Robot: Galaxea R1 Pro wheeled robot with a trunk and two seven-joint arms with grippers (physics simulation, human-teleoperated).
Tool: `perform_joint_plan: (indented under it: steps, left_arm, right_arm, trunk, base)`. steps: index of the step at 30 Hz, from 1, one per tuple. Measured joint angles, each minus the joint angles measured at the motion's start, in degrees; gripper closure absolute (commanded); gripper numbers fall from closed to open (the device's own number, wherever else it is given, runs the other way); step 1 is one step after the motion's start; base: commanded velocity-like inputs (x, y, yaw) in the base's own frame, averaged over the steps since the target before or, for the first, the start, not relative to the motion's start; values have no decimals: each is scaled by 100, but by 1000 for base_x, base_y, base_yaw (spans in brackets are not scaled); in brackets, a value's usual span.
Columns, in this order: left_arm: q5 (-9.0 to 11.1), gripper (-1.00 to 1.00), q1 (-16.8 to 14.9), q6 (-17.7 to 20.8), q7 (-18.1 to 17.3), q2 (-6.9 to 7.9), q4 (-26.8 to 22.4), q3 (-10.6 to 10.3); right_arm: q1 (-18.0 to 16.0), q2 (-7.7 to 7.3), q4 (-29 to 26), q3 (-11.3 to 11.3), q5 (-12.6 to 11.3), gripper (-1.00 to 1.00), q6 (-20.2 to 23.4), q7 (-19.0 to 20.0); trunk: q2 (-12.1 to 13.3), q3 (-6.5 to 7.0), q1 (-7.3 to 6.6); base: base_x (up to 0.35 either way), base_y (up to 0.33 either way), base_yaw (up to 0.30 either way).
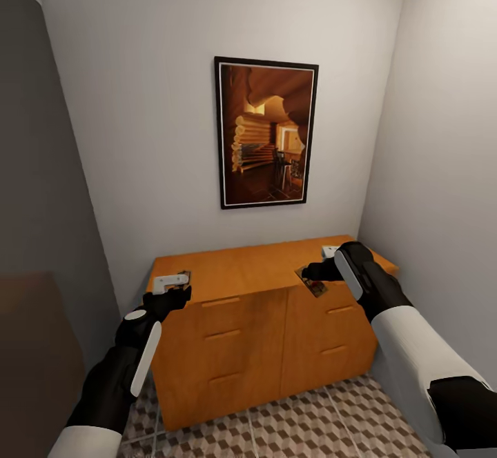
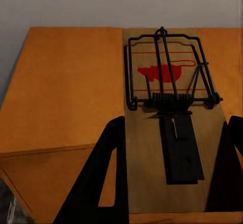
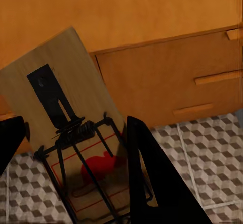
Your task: Take the four mousetraps from the cabinet in the bathroom and place them on the bathroom floor. Make sure all four end up on the same floor surface, and ensure that at least two of them are either under or directly next to the same bathroom sink.
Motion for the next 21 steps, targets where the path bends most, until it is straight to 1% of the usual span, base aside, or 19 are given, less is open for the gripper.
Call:
perform_joint_plan:
  steps: [21]
  left_arm:
    - [-1,100,0,1,1,7,-33,6]
  right_arm:
    - [0,4,-2,0,-3,100,0,10]
  trunk:
    - [0,0,1]
  base:
    - [-286,-177,1]
